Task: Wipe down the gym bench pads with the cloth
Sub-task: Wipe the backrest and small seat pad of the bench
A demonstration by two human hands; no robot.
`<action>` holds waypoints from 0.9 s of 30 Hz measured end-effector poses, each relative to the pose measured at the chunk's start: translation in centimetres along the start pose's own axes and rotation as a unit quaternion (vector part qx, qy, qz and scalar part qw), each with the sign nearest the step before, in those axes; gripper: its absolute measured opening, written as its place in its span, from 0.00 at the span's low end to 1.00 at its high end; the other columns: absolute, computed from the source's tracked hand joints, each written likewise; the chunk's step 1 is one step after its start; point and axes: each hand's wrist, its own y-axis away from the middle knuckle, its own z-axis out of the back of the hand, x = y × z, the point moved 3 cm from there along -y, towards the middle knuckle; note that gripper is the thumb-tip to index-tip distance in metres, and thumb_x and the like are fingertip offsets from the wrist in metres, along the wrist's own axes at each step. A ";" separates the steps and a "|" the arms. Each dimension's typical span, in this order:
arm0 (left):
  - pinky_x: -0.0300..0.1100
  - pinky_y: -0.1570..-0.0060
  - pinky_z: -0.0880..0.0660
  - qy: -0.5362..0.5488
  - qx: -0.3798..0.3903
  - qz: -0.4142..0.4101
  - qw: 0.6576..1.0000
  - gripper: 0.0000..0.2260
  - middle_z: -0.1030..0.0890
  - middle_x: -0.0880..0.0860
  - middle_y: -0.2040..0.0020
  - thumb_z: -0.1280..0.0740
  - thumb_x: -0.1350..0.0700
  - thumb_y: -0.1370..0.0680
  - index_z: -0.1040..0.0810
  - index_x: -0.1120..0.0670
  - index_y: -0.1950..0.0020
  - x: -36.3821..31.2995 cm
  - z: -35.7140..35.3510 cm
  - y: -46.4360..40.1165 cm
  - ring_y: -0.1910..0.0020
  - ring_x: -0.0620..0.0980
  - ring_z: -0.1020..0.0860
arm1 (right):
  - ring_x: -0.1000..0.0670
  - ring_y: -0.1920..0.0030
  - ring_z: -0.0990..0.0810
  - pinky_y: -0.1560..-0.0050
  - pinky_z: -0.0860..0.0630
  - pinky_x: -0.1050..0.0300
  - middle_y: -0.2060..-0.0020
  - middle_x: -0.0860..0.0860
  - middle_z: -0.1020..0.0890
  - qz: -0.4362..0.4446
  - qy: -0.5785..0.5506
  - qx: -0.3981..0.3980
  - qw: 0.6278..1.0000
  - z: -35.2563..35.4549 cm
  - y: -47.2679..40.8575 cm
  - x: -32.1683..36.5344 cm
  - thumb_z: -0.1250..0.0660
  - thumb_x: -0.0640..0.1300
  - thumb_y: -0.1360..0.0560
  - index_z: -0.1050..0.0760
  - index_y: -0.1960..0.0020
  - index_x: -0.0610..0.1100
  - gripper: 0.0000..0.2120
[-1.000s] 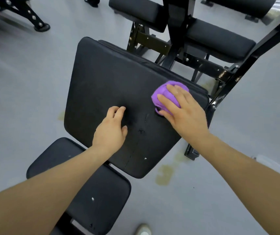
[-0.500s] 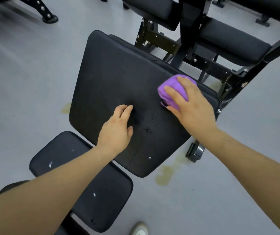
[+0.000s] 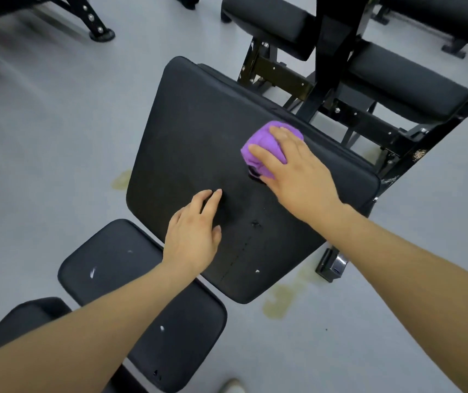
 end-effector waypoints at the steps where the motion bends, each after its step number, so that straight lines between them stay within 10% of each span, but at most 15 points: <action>1: 0.46 0.34 0.35 -0.001 0.002 0.004 1.000 0.28 0.38 0.50 0.27 0.37 0.55 0.23 0.43 0.50 0.25 0.2 0.0 0.3 0.38 0.52 0.28 | 0.38 0.34 0.30 0.41 0.26 0.46 0.33 0.39 0.30 -0.005 -0.003 -0.009 1.000 0.3 2.7 -0.7 0.31 0.45 0.26 0.29 0.33 0.48 0.23; 13: 0.46 0.49 0.25 0.034 0.052 0.041 0.997 0.28 0.40 0.47 0.27 0.38 0.58 0.23 0.44 0.48 0.25 2.0 -0.9 1.9 0.49 0.53 0.23 | 0.37 0.25 0.46 0.27 0.45 0.43 0.25 0.40 0.43 -0.003 0.033 0.033 0.999 -1.8 -4.1 3.3 0.38 0.49 0.22 0.39 0.26 0.49 0.25; 19: 0.46 0.48 0.25 0.026 0.074 0.041 0.996 0.29 0.42 0.48 0.27 0.38 0.59 0.23 0.45 0.49 0.24 1.7 -0.6 1.8 0.50 0.53 0.23 | 0.39 0.35 0.30 0.39 0.27 0.47 0.34 0.39 0.28 0.035 0.001 -0.021 0.999 -0.6 6.1 0.9 0.29 0.41 0.29 0.28 0.33 0.48 0.24; 27: 0.47 0.52 0.24 0.016 0.059 0.029 0.998 0.30 0.41 0.48 0.28 0.39 0.62 0.24 0.44 0.49 0.25 2.5 -1.3 1.8 0.45 0.52 0.25 | 0.35 0.31 0.33 0.34 0.31 0.40 0.33 0.37 0.29 0.006 0.005 -0.033 0.999 -1.9 2.2 2.5 0.29 0.45 0.28 0.28 0.33 0.45 0.24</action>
